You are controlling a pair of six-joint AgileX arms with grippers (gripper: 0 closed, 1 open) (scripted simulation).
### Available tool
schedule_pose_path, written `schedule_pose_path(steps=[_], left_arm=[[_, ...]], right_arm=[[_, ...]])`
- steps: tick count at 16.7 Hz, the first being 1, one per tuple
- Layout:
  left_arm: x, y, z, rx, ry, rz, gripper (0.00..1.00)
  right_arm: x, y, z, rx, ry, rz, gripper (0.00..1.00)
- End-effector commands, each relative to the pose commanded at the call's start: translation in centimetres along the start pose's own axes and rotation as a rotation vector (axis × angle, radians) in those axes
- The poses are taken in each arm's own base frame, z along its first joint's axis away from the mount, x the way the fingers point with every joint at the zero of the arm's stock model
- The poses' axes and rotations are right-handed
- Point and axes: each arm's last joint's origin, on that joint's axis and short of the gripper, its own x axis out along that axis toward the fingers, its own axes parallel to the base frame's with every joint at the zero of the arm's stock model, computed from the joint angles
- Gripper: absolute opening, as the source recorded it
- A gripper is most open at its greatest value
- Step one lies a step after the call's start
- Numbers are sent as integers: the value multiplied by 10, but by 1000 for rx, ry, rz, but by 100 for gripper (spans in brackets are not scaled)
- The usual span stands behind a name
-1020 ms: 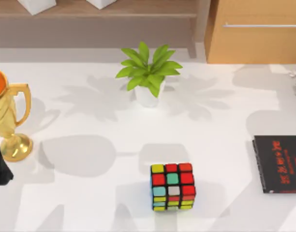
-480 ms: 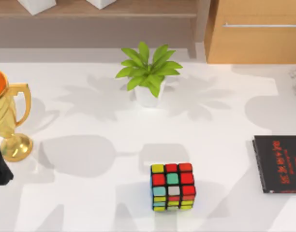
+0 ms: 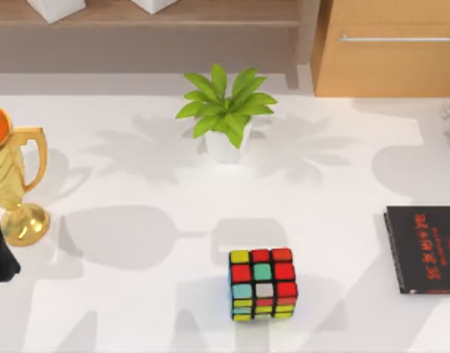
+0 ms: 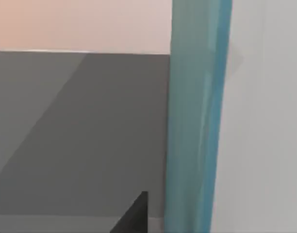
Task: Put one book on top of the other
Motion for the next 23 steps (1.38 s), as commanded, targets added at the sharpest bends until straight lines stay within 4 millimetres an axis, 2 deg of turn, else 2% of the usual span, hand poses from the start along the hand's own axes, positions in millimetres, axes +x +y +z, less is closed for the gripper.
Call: schedule_pose_path(steps=[7, 15, 23], left_arm=[[0, 0, 0, 0, 0, 0, 100], [0, 0, 0, 0, 0, 0, 100], [0, 0, 0, 0, 0, 0, 100]], right_arm=[[0, 0, 0, 0, 0, 0, 2], [0, 0, 0, 0, 0, 0, 0], [-11, -2, 11, 1, -1, -3, 0]])
